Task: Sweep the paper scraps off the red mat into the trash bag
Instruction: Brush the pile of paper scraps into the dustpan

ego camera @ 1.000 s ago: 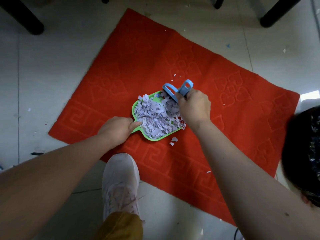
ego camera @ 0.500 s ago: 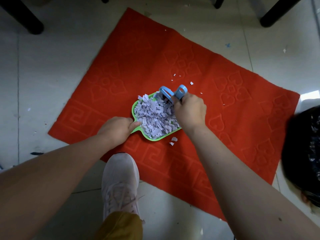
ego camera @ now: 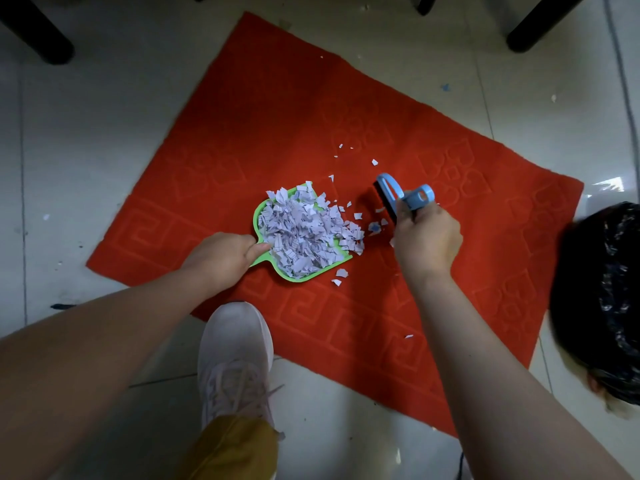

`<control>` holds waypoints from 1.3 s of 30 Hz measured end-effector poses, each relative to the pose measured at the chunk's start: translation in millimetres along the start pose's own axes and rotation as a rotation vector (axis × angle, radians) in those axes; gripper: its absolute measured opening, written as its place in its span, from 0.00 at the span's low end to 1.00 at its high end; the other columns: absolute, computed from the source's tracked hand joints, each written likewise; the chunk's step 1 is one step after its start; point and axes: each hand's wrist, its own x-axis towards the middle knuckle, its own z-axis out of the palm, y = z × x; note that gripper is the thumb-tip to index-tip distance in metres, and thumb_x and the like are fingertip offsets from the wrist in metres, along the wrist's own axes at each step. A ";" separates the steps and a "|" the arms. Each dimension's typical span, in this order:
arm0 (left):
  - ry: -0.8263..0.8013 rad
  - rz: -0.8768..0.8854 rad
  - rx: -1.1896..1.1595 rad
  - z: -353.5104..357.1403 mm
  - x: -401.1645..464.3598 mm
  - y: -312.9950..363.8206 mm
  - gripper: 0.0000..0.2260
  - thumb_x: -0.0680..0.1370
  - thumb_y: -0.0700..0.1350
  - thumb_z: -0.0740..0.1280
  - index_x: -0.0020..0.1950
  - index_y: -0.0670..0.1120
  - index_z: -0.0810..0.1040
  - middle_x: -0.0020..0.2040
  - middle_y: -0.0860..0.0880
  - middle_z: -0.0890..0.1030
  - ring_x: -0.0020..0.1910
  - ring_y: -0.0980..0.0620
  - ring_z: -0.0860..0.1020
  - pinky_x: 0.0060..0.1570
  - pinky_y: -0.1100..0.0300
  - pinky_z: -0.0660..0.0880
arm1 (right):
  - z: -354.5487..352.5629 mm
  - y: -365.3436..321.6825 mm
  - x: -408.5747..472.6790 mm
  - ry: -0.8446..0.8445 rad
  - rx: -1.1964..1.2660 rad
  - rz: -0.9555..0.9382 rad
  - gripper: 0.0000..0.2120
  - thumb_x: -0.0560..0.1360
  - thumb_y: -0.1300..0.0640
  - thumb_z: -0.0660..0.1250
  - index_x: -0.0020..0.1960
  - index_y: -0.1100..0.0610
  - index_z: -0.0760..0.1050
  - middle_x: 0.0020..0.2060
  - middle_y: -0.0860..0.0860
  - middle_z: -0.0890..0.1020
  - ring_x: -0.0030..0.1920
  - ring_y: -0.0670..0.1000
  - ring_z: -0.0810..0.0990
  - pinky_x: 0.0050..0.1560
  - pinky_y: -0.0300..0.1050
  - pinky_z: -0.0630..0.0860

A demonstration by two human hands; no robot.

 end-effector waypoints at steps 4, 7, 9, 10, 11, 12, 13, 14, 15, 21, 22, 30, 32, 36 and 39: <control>-0.021 0.000 0.030 -0.2 -0.1 -1.0 0.24 0.81 0.60 0.52 0.33 0.44 0.66 0.31 0.47 0.72 0.34 0.47 0.71 0.37 0.53 0.65 | 12.7 -7.9 -16.0 -0.057 -0.024 0.024 0.17 0.80 0.49 0.57 0.54 0.61 0.77 0.49 0.61 0.81 0.51 0.65 0.77 0.47 0.52 0.70; -0.025 -0.003 0.038 -0.7 1.1 0.1 0.24 0.81 0.60 0.52 0.33 0.44 0.67 0.31 0.48 0.71 0.33 0.48 0.70 0.36 0.54 0.65 | 22.5 -20.6 -25.4 -0.103 0.019 0.018 0.17 0.80 0.49 0.57 0.55 0.61 0.77 0.48 0.61 0.82 0.51 0.64 0.78 0.47 0.52 0.70; -0.029 -0.010 0.041 -1.2 1.3 0.4 0.24 0.81 0.60 0.52 0.34 0.44 0.67 0.31 0.48 0.72 0.33 0.49 0.70 0.37 0.54 0.65 | 25.0 -25.8 -27.8 -0.116 0.038 -0.002 0.16 0.80 0.49 0.58 0.54 0.61 0.77 0.48 0.61 0.82 0.51 0.65 0.77 0.47 0.52 0.70; -0.032 -0.012 0.040 -1.3 1.3 0.5 0.24 0.81 0.60 0.52 0.34 0.44 0.67 0.31 0.48 0.72 0.34 0.49 0.71 0.37 0.54 0.66 | 24.8 -26.6 -28.1 -0.119 0.041 -0.010 0.16 0.80 0.49 0.58 0.53 0.61 0.77 0.47 0.61 0.82 0.51 0.65 0.77 0.47 0.52 0.69; -0.032 -0.012 0.041 -1.0 0.9 0.5 0.24 0.81 0.60 0.51 0.34 0.44 0.67 0.31 0.48 0.72 0.34 0.49 0.71 0.37 0.54 0.66 | 23.7 -26.3 -27.6 -0.113 0.047 -0.015 0.17 0.80 0.49 0.58 0.52 0.61 0.77 0.47 0.61 0.82 0.51 0.65 0.77 0.46 0.51 0.69; -0.032 -0.009 0.040 -0.9 0.6 0.7 0.24 0.81 0.60 0.51 0.33 0.44 0.67 0.31 0.48 0.72 0.34 0.49 0.71 0.37 0.53 0.66 | 22.0 -25.5 -26.2 -0.099 0.059 -0.015 0.17 0.79 0.48 0.58 0.51 0.61 0.77 0.46 0.61 0.82 0.50 0.65 0.78 0.46 0.51 0.69; -0.032 -0.006 0.039 -1.0 0.2 0.8 0.24 0.81 0.60 0.51 0.33 0.45 0.67 0.31 0.48 0.72 0.34 0.49 0.71 0.38 0.53 0.66 | 19.3 -24.4 -24.4 -0.078 0.070 -0.010 0.17 0.79 0.48 0.59 0.50 0.61 0.78 0.45 0.61 0.82 0.49 0.65 0.78 0.45 0.50 0.70; -0.033 -0.005 0.034 -1.1 -0.1 0.6 0.24 0.81 0.60 0.51 0.33 0.45 0.66 0.31 0.48 0.72 0.34 0.49 0.71 0.38 0.53 0.67 | 15.7 -23.4 -22.3 -0.055 0.077 -0.005 0.17 0.79 0.48 0.59 0.50 0.61 0.78 0.45 0.60 0.82 0.49 0.65 0.78 0.45 0.50 0.70; -0.034 -0.006 0.032 -1.2 -0.2 0.6 0.24 0.81 0.60 0.51 0.33 0.45 0.67 0.31 0.48 0.72 0.34 0.49 0.71 0.38 0.52 0.68 | 12.4 -22.6 -20.3 -0.034 0.075 0.000 0.17 0.79 0.48 0.59 0.51 0.60 0.78 0.45 0.60 0.82 0.49 0.64 0.78 0.46 0.50 0.70; -0.041 -0.015 0.049 -0.8 0.8 1.6 0.23 0.81 0.60 0.51 0.33 0.45 0.66 0.31 0.49 0.72 0.33 0.50 0.70 0.38 0.53 0.67 | 17.8 -32.5 -25.1 -0.088 -0.042 -0.040 0.15 0.80 0.51 0.57 0.55 0.60 0.76 0.48 0.60 0.82 0.51 0.64 0.78 0.46 0.51 0.69; -0.041 -0.015 0.050 -0.9 0.7 1.4 0.23 0.81 0.60 0.51 0.33 0.45 0.66 0.31 0.48 0.72 0.33 0.50 0.70 0.38 0.54 0.67 | 22.7 -36.2 -28.8 -0.112 -0.045 -0.053 0.15 0.80 0.51 0.57 0.55 0.60 0.76 0.48 0.60 0.82 0.51 0.64 0.78 0.46 0.51 0.70; -0.022 0.004 0.037 0.2 -0.9 -0.9 0.23 0.81 0.59 0.51 0.33 0.45 0.66 0.31 0.49 0.71 0.33 0.49 0.71 0.37 0.54 0.66 | 20.9 -38.1 -30.6 -0.072 0.033 -0.030 0.15 0.80 0.50 0.58 0.52 0.61 0.77 0.47 0.60 0.82 0.51 0.65 0.78 0.45 0.51 0.69; -0.029 0.001 0.037 0.0 -1.2 -0.4 0.23 0.81 0.59 0.51 0.33 0.45 0.66 0.31 0.49 0.71 0.35 0.47 0.71 0.38 0.54 0.66 | 16.4 -35.8 -27.2 -0.037 0.032 -0.024 0.15 0.80 0.50 0.58 0.51 0.61 0.76 0.46 0.61 0.82 0.50 0.64 0.78 0.43 0.50 0.67; -0.037 -0.009 0.031 0.5 -0.3 1.2 0.23 0.81 0.60 0.51 0.34 0.45 0.66 0.31 0.49 0.71 0.35 0.48 0.71 0.38 0.54 0.67 | 23.4 -41.2 -30.8 -0.086 -0.046 -0.064 0.14 0.81 0.52 0.56 0.58 0.58 0.75 0.48 0.59 0.82 0.51 0.64 0.78 0.46 0.51 0.70; -0.028 0.001 0.024 1.0 -0.7 -0.2 0.23 0.81 0.60 0.51 0.33 0.45 0.66 0.31 0.49 0.71 0.34 0.48 0.71 0.38 0.53 0.68 | 38.2 -49.9 -38.1 -0.148 -0.076 -0.124 0.12 0.80 0.54 0.57 0.58 0.55 0.75 0.47 0.58 0.82 0.49 0.62 0.79 0.42 0.48 0.68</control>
